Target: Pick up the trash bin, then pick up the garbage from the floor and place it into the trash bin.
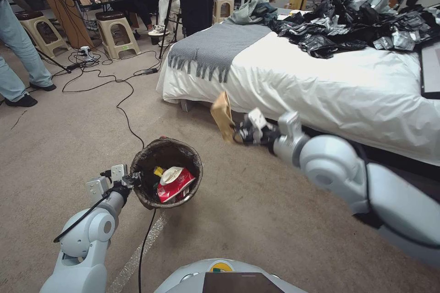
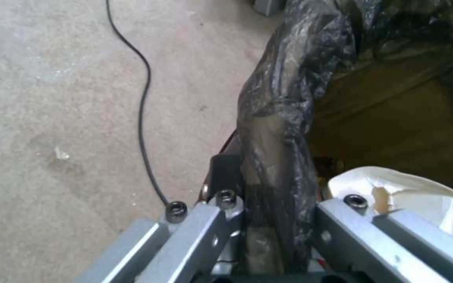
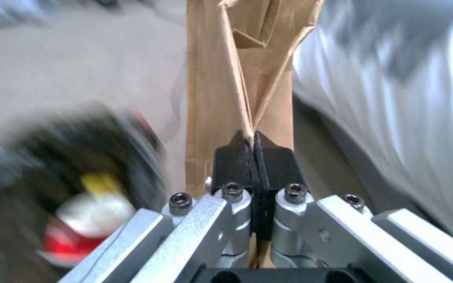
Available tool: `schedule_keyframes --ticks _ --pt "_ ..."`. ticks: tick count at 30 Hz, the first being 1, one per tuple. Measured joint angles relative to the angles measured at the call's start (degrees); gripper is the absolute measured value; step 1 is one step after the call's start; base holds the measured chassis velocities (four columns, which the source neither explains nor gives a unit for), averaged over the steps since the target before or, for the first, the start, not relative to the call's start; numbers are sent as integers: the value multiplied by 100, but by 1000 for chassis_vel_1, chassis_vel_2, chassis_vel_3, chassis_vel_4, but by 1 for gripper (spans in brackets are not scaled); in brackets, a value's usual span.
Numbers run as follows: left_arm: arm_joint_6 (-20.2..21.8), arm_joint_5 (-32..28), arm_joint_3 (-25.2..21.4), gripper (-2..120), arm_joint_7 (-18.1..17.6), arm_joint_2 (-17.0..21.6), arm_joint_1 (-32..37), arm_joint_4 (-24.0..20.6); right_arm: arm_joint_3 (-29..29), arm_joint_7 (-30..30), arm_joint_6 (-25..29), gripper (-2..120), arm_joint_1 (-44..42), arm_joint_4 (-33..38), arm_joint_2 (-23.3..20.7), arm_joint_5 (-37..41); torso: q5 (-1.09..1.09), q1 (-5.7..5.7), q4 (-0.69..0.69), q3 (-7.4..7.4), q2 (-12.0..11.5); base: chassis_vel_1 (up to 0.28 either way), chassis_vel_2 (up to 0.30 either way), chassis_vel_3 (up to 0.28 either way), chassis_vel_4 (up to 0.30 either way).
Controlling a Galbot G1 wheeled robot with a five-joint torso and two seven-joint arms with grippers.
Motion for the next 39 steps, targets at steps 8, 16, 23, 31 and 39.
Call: schedule_keyframes --ticks 8,16,23,31,39 --pt "0 121 113 0 72 -83 -39 1 -873 46 3 0 1958 -1 577 1348 -1 0 2 0 0 0 0 0 0" --pt "0 127 52 0 100 -120 -35 20 -2305 108 6 0 2469 -368 1337 1469 -1 0 2 0 0 0 0 0 0" --pt "0 119 -16 0 112 -135 -53 23 -2965 233 8 0 2102 -1020 1749 1052 -2 0 0 1 0 0 0 0 0" --pt "0 102 -85 0 129 -123 -90 73 -3097 167 11 0 1583 -1484 1880 605 -1 0 0 0 0 0 0 0 0" --pt "0 123 -68 0 145 -105 -92 100 -3051 82 132 20 1376 -1777 1961 685 -1 0 0 0 0 0 0 0 0"
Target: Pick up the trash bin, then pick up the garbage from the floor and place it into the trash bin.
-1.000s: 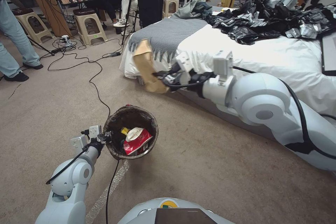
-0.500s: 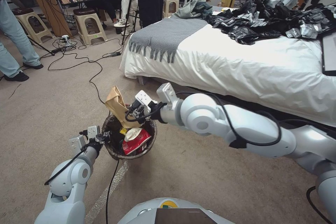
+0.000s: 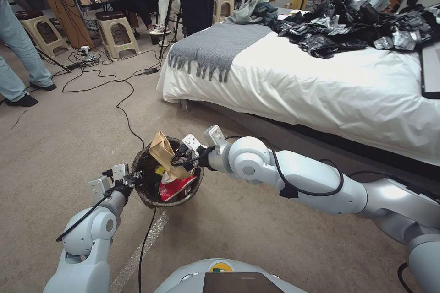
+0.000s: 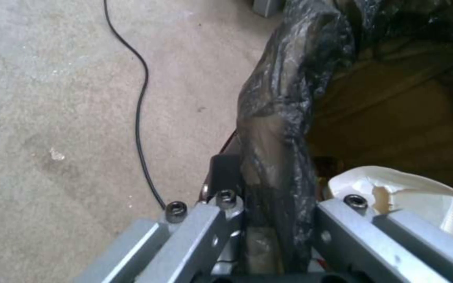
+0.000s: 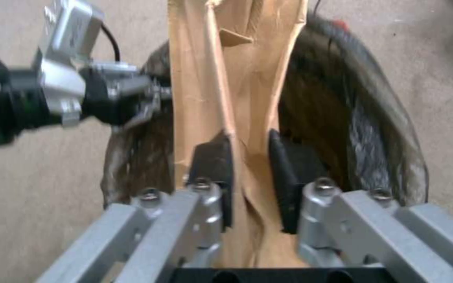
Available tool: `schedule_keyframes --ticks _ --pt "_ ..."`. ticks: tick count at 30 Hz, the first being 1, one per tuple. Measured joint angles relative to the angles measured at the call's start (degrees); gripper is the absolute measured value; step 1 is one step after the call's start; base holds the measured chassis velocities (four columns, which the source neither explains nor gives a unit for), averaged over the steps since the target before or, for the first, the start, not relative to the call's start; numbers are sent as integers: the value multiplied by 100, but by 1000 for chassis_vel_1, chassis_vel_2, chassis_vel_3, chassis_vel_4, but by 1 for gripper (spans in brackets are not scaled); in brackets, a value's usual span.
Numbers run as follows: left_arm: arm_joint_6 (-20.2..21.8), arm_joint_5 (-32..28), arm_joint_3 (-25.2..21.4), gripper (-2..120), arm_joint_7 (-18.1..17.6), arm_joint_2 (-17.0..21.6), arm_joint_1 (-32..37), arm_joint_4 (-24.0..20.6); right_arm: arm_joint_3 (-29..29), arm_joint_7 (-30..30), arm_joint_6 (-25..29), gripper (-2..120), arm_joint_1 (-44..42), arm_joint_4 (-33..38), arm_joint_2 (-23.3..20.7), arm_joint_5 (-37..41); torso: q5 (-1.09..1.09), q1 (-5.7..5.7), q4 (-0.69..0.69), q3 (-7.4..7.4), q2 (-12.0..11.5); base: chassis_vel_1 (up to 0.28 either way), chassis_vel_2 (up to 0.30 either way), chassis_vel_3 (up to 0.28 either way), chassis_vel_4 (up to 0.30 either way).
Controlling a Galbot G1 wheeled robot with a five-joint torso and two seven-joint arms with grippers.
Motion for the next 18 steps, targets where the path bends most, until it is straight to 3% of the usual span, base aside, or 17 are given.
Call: schedule_keyframes --ticks 5,8,11,18 --pt "0 15 12 0 15 1 -20 17 70 74 200 36 -21 -91 71 182 0 0 1 0 0 0 0 0 0" --pt "0 17 5 0 38 10 -21 20 108 174 254 51 -32 -133 137 286 0 0 0 0 0 0 0 0 0" --pt "0 18 -4 0 41 12 -15 21 110 207 272 57 -36 -140 165 310 0 0 0 0 0 0 0 0 0" --pt "0 21 -27 0 45 -2 12 -10 164 371 343 88 -139 -74 207 361 1 0 0 0 0 0 0 0 0"
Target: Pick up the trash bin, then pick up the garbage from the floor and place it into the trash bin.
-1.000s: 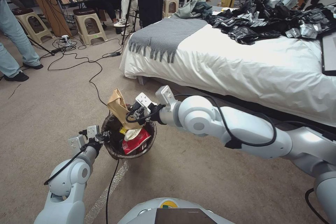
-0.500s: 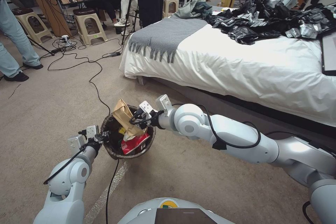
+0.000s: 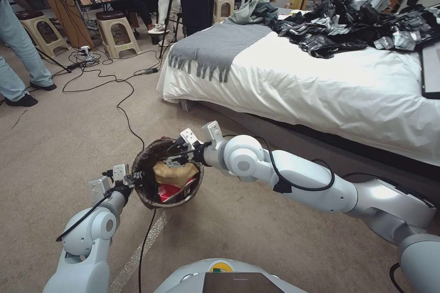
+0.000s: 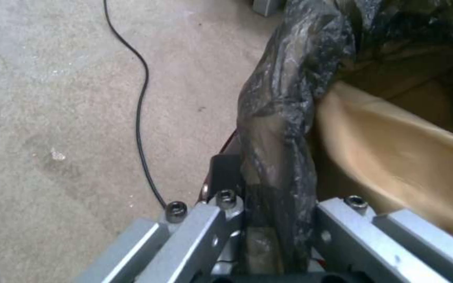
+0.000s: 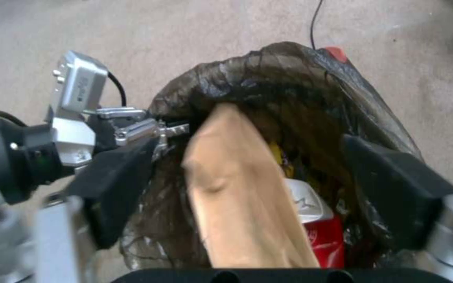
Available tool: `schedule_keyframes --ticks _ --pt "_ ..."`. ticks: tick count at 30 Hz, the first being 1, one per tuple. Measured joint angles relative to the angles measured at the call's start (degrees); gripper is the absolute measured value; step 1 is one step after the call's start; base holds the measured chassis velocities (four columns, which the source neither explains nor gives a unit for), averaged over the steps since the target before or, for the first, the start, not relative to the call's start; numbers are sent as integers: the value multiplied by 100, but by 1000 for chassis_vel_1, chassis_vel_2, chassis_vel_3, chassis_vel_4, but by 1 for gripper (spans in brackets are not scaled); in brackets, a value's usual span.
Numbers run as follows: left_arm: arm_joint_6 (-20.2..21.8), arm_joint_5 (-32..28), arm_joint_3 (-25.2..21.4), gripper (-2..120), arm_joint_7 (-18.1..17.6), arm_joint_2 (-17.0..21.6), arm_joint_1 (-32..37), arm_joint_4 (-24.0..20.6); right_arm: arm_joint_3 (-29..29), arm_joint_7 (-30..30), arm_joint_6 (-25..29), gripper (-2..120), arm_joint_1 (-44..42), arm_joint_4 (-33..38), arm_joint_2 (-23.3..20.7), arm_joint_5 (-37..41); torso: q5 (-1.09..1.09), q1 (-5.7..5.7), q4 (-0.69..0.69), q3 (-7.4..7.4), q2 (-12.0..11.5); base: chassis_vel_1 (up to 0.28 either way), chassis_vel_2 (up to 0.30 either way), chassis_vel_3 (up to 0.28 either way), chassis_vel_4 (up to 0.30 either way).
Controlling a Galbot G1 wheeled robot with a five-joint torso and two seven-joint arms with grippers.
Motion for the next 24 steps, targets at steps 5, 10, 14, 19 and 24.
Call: schedule_keyframes --ticks 5,10,14,19,24 --pt "0 16 0 0 1 -13 -1 1 98 62 13 99 -33 92 -63 45 0 0 0 0 0 0 0 0 0" --pt "0 30 16 0 6 -14 -20 6 316 149 55 100 -49 221 -136 105 0 0 0 0 0 0 0 0 0" --pt "0 31 17 0 7 9 -30 21 663 238 120 100 -5 397 -266 15 0 0 0 0 0 0 0 0 0" --pt "0 27 9 0 69 111 -8 35 2218 417 1229 100 -1003 510 -979 -1958 2 0 -2 0 0 0 0 0 0" --pt "-33 213 5 0 82 186 -10 36 3703 287 1548 100 -2127 558 -1140 -2973 1 0 -2 0 0 0 0 0 0"
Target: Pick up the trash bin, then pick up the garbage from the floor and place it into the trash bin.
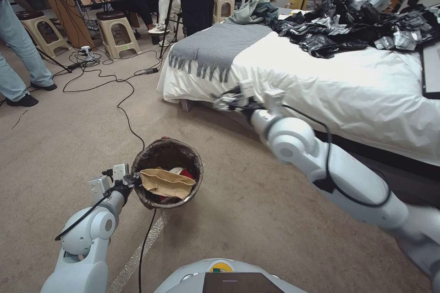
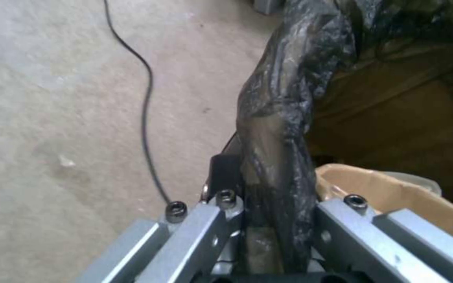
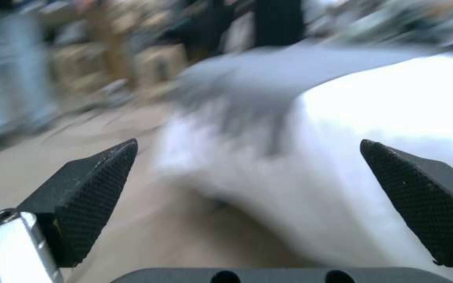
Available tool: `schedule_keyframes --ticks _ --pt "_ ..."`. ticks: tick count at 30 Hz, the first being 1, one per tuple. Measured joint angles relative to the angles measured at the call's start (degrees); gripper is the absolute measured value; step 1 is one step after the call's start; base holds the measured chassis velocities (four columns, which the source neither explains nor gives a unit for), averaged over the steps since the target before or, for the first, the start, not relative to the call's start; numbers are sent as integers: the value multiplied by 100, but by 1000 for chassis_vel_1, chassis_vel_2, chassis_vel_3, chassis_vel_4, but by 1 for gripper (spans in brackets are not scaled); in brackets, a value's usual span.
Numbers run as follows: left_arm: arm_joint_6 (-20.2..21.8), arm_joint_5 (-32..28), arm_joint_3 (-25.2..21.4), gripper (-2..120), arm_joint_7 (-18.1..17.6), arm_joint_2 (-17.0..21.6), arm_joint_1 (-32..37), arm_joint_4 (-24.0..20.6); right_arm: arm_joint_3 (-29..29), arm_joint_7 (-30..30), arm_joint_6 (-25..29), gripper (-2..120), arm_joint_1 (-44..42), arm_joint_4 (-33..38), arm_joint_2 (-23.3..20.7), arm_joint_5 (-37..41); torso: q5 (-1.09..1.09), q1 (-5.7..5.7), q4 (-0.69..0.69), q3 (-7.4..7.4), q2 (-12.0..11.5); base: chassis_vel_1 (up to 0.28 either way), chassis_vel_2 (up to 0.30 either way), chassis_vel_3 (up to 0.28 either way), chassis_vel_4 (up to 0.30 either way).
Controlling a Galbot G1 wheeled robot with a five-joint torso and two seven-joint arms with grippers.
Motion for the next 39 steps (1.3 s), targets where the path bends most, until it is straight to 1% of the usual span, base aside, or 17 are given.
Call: schedule_keyframes --ticks 1,2,3,4,5,6,7,8,10,11,12,14,15,17,18,20,39 --pt "-46 140 2 0 -1 20 -3 -11 680 -107 155 100 -578 -27 18 -665 -1 0 1 0 0 0 0 0 0" --pt "-67 167 11 0 -4 31 -3 -43 1177 -162 303 100 -1081 -60 84 -1161 1 0 1 0 0 0 0 0 0" --pt "-67 167 11 0 -4 31 -3 -43 1177 -162 303 100 -1081 -60 84 -1161 1 0 1 0 0 0 0 0 0" --pt "-79 172 28 0 -11 36 0 -68 1527 -188 418 100 -1437 -89 163 -1504 4 0 0 0 0 0 0 0 0" --pt "-95 171 65 0 -21 41 5 -99 2024 -270 651 100 -1941 -157 286 -2074 2 0 2 0 0 0 0 0 0" --pt "-109 172 85 0 -31 44 6 -106 2321 -362 861 100 -2259 -231 383 -2482 -1 0 -2 -1 0 0 0 0 0" --pt "-109 172 85 0 -31 44 6 -106 2321 -362 861 100 -2259 -231 383 -2482 -1 0 -2 -1 0 0 0 0 0" --pt "-116 176 102 0 -58 44 10 -112 2545 -451 1028 100 -2505 -304 490 -2895 -2 0 -1 0 0 0 0 0 0" --pt "-124 194 157 0 -168 29 26 -146 3106 -705 1463 100 -3247 -438 931 -4006 0 0 0 0 0 0 0 0 0" --pt "-124 194 157 0 -168 29 26 -146 3106 -705 1463 100 -3247 -438 931 -4006 0 0 0 0 0 0 0 0 0" --pt "-130 194 168 0 -188 17 32 -150 3248 -743 1571 100 -3457 -449 1130 -4197 -1 0 2 0 0 0 0 0 0" --pt "-166 177 192 0 -205 14 55 -166 3531 -782 1836 100 -3969 -491 1935 -4532 1 0 0 0 0 0 0 0 0" --pt "-166 177 192 0 -205 14 55 -166 3531 -782 1836 100 -3969 -491 1935 -4532 1 0 0 0 0 0 0 0 0" --pt "-153 112 187 0 -224 56 68 -197 3635 -803 2126 100 -4198 -591 2414 -4872 -2 0 0 0 0 0 0 0 0" --pt "-153 112 187 0 -224 56 68 -197 3635 -803 2126 100 -4198 -591 2414 -4872 -2 0 0 0 0 0 0 0 0" --pt "-101 19 160 0 -241 72 68 -226 3631 -812 2303 100 -4268 -650 2617 -5077 -1 0 2 0 0 0 0 0 0" --pt "-44 -110 -10 0 -201 153 171 -368 3469 -812 2388 100 -4185 -809 2867 -5187 -2 0 2 1 0 24 30 28 30"
